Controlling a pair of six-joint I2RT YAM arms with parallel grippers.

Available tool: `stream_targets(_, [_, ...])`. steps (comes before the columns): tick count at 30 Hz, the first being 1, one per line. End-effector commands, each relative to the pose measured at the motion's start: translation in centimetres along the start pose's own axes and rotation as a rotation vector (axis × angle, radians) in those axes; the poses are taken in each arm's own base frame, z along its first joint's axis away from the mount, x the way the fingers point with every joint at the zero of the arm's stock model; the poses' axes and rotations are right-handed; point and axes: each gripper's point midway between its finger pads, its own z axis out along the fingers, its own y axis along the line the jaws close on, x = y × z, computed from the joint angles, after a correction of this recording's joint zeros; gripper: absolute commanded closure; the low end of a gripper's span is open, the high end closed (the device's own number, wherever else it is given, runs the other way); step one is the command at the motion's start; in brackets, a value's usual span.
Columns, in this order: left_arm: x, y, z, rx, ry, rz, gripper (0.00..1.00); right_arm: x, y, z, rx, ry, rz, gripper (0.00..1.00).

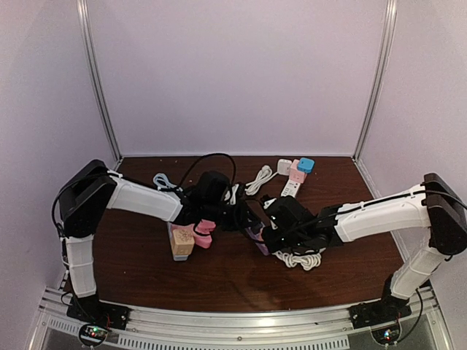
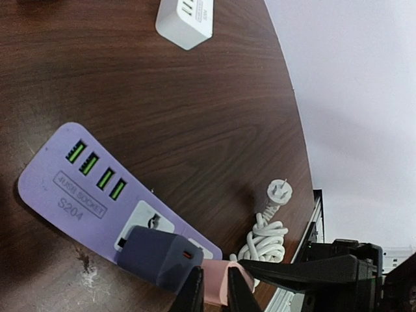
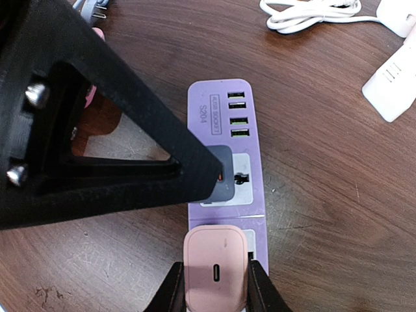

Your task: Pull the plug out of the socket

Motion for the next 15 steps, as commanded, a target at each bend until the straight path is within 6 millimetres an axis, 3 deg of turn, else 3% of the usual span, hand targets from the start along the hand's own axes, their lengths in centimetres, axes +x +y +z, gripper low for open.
stream_targets(1, [-0.6, 0.6, 0.3, 0.010, -0.020, 0.000, 0.89, 3.9, -0.2, 1.1, 0.026, 0.134, -0.026, 1.00])
stream_targets(15, [1.5, 5.9, 0.6, -0.206, 0.077, -0.038, 0.94, 2.3, -0.2, 1.0, 0.082, 0.136, -0.070, 1.00])
